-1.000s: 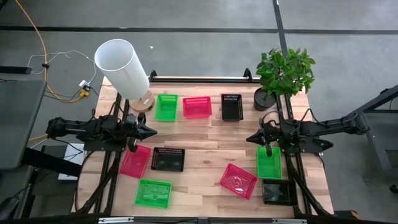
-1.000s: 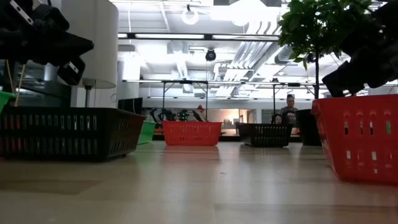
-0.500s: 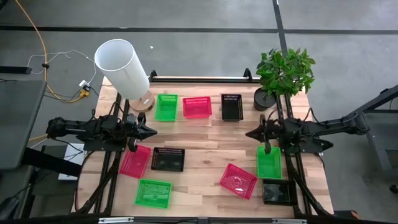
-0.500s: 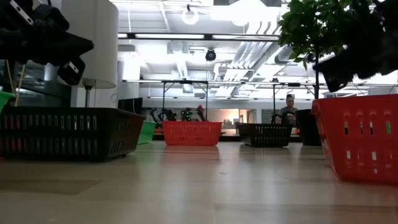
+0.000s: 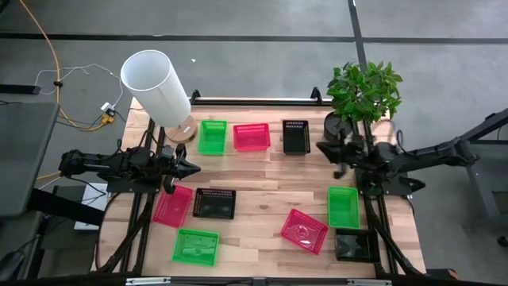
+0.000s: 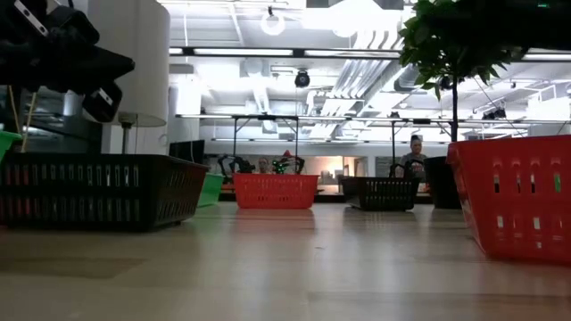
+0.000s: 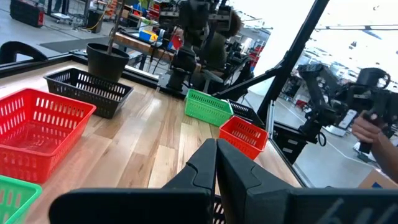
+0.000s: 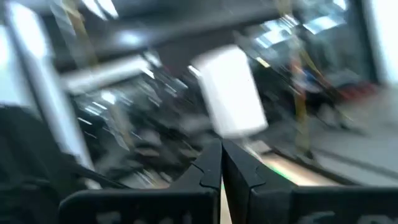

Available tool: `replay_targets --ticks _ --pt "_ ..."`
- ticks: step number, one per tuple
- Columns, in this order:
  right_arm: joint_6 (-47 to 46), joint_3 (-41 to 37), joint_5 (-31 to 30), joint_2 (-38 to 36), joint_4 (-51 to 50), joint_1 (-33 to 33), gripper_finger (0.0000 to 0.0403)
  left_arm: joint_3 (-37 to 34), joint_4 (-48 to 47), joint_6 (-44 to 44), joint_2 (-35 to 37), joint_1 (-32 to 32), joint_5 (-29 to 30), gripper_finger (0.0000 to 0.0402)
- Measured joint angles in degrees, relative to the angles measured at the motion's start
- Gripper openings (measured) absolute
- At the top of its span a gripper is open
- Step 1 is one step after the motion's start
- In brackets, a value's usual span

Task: Stack baskets by color
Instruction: Stack the top black bin on the black bin

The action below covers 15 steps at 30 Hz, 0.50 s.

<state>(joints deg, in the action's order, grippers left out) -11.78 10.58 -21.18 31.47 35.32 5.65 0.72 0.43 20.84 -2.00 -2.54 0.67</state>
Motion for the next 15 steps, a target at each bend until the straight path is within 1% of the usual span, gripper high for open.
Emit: replay_targets --ticks 2,4,7,9,12,15 --pt "-1.4 4.2 -4.5 5.4 -6.3 0.0 0.0013 0.0 0.0 0.0 0.0 0.0 0.0 0.0001" --pt "-2.2 8.6 -8.2 10.6 -13.6 0.0 0.0033 0.0 0.0 0.0 0.0 0.0 0.0 0.0001" --pt "-3.4 14.6 -13.3 17.7 -23.2 0.0 0.0079 0.0 0.0 0.0 0.0 0.0 0.0 0.0001" --pt "-6.2 18.3 -16.4 21.8 -30.5 0.0 0.0114 0.0 0.0 0.0 0.0 0.0 0.0 0.0001" --pt "-12.1 22.8 -18.7 26.7 -40.5 -0.6 0.0157 0.0 0.0 0.0 0.0 0.0 0.0 0.0001" --pt "-20.5 25.6 -18.9 30.9 -47.6 -1.6 0.0182 0.0 0.0 0.0 0.0 0.0 0.0 0.0001"
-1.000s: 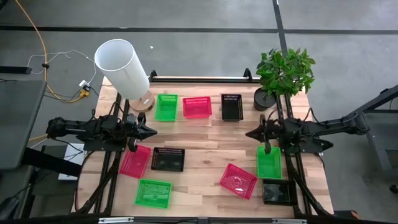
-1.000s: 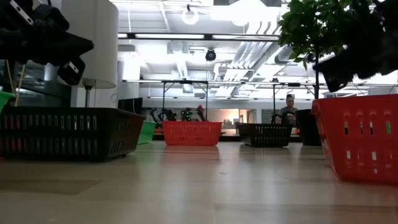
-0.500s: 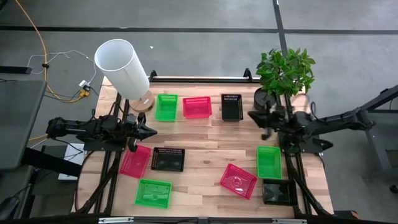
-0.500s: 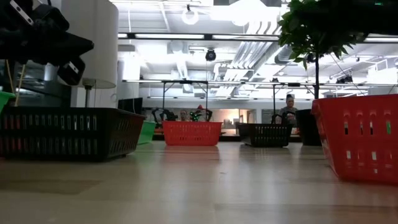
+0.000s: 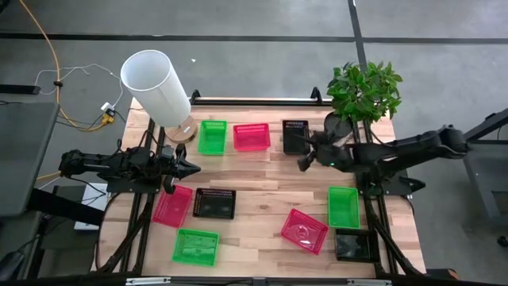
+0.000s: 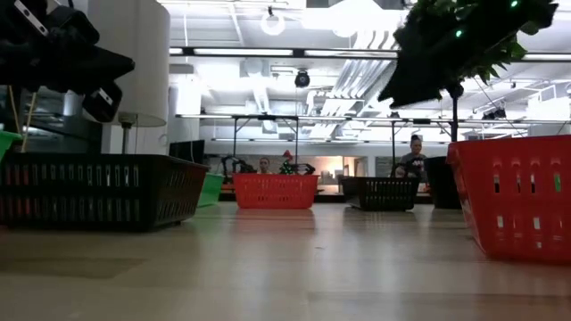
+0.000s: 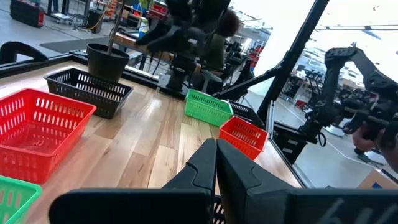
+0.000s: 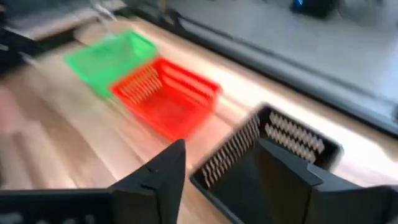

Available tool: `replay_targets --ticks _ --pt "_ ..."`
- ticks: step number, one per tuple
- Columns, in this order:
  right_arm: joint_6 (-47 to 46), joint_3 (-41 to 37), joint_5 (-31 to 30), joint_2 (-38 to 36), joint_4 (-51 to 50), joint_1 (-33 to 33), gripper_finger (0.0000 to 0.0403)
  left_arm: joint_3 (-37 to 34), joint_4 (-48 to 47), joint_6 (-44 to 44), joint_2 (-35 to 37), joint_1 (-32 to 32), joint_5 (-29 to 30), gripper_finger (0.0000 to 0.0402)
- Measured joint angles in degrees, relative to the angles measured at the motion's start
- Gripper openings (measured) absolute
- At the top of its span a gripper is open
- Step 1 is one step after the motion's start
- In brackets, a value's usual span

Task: Stack baskets by color
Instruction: Stack the top black bin on the black bin

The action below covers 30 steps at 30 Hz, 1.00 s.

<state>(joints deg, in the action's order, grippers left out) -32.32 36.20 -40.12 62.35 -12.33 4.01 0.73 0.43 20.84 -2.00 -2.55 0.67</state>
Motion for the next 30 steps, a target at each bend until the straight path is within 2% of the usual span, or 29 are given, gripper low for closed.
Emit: replay_targets --ticks 11,21,30 --pt "-21.0 -1.4 -6.7 12.0 -5.5 -4.9 0.0190 0.0 0.0 0.0 0.0 0.0 0.0 0.0001" --pt "-23.3 -1.4 -6.8 22.3 -2.9 -10.6 0.0190 0.0 0.0 0.0 0.0 0.0 0.0 0.0001" --pt "-26.1 -1.4 -5.6 26.6 -1.3 -13.9 0.0190 0.0 0.0 0.0 0.0 0.0 0.0 0.0001"
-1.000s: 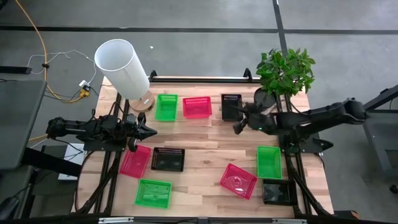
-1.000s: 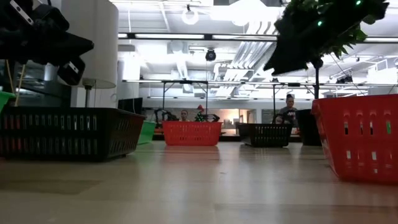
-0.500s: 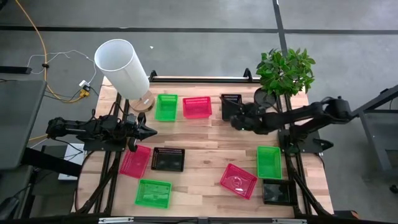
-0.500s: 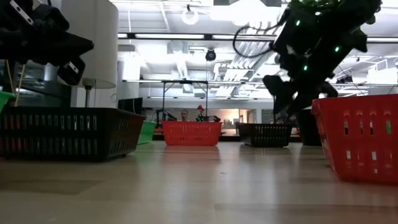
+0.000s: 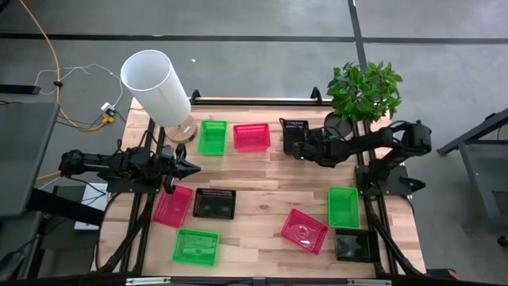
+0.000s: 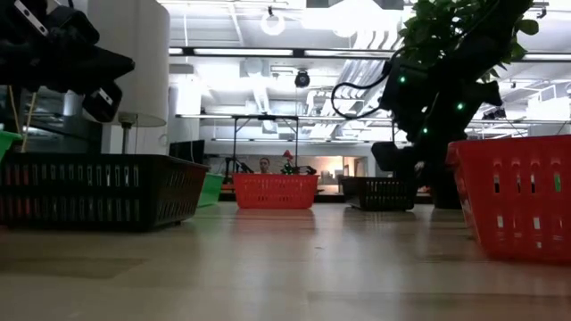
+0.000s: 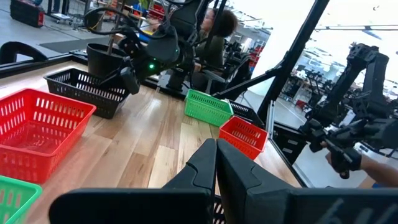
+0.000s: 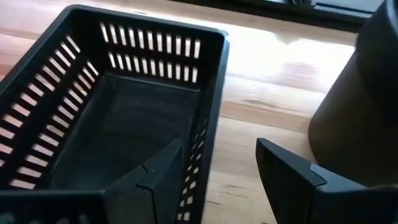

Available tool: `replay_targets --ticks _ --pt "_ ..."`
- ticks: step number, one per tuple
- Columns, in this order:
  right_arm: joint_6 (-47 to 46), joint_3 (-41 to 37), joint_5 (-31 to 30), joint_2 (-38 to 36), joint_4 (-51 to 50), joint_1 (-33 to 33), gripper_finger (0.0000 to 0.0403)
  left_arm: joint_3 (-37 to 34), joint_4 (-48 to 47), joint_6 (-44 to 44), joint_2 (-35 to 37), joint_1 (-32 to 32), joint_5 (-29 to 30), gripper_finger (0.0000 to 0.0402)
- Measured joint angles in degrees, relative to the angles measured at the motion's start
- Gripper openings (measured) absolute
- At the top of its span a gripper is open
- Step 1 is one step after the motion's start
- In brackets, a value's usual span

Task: Stack baskets by color
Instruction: Stack the top black bin on the black bin

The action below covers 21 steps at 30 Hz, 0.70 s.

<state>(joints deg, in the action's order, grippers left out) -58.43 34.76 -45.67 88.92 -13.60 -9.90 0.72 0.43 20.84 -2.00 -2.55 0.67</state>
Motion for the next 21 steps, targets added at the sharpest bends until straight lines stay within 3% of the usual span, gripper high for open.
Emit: replay_targets --ticks 6,14,21 --pt "0.2 0.0 0.5 0.4 0.3 0.0 0.0164 0.0 0.0 0.0 0.0 0.0 0.0 0.0001" --pt "3.6 0.0 1.4 -0.5 0.2 0.0 0.0012 0.0 0.0 0.0 0.0 0.0 0.0 0.0001" --pt "10.9 3.3 -1.1 -8.0 -0.7 5.8 0.0003 0.0 0.0 0.0 0.0 0.0 0.0 0.0001"
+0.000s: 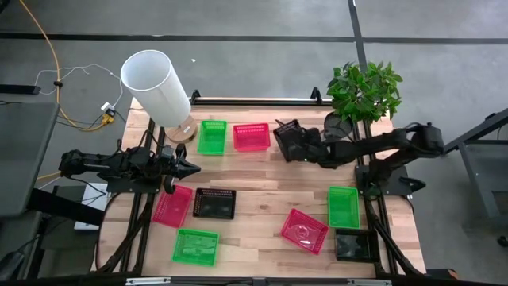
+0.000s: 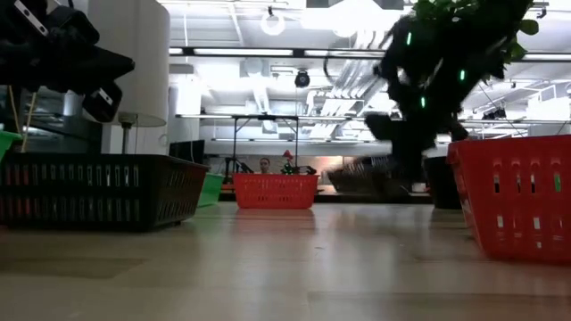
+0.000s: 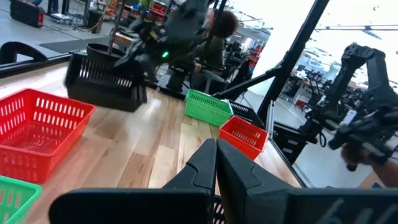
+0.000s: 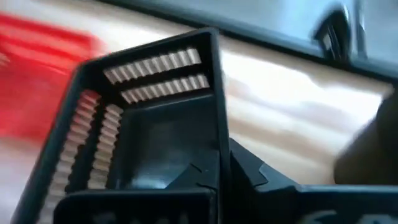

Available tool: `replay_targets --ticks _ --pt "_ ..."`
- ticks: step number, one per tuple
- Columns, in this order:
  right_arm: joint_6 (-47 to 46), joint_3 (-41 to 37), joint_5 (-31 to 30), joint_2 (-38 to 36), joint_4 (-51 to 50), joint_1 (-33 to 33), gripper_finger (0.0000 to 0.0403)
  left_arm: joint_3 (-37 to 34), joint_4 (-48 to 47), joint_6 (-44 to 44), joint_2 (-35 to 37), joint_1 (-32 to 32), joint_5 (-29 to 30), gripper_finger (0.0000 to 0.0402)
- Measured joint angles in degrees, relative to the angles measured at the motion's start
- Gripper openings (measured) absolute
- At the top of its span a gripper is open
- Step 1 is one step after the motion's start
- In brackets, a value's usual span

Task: Stack baskets by color
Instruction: Stack the top black bin on the black bin

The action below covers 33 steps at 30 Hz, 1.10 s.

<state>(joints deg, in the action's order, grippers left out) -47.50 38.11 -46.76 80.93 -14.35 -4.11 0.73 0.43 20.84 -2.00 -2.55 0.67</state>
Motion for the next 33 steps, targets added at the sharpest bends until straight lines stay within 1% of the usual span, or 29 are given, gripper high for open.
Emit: replay_targets --ticks 3,5,6,7,10,12,15,18,23,26,28,33 --pt "5.3 3.3 -2.4 -3.0 0.4 4.6 0.0002 0.0 0.0 0.0 0.0 0.0 0.0 0.0001" --pt "10.8 6.0 -2.4 -3.8 2.4 7.7 0.0002 0.0 0.0 0.0 0.0 0.0 0.0 0.0001" --pt "13.9 7.3 -1.1 -3.9 3.8 9.1 0.0001 0.0 0.0 0.0 0.0 0.0 0.0 0.0001" --pt "17.3 8.4 1.5 -3.8 6.0 10.4 0.0001 0.0 0.0 0.0 0.0 0.0 0.0 0.0001" --pt "26.5 10.9 11.4 -1.2 15.2 13.8 0.0001 0.0 0.0 0.0 0.0 0.0 0.0 0.0001" --pt "31.0 12.5 17.7 2.0 20.1 15.7 0.0001 0.0 0.0 0.0 0.0 0.0 0.0 0.0001" --pt "34.2 16.3 23.2 8.4 24.3 17.7 0.0001 0.0 0.0 0.0 0.0 0.0 0.0 0.0001" --pt "37.0 21.7 26.1 16.0 25.3 18.6 0.0000 0.0 0.0 0.0 0.0 0.0 0.0 0.0001" --pt "44.0 33.8 31.3 27.6 25.8 18.7 0.0000 0.0 0.0 0.0 0.0 0.0 0.0 0.0001" --pt "49.7 40.7 33.0 32.4 25.7 18.2 0.0000 0.0 0.0 0.0 0.0 0.0 0.0 0.0001" --pt "52.4 45.1 35.4 35.2 26.0 17.4 0.0000 0.0 0.0 0.0 0.0 0.0 0.0 0.0001" --pt "53.6 53.3 42.2 41.8 25.8 15.3 0.0000 0.0 0.0 0.0 0.0 0.0 0.0 0.0001"
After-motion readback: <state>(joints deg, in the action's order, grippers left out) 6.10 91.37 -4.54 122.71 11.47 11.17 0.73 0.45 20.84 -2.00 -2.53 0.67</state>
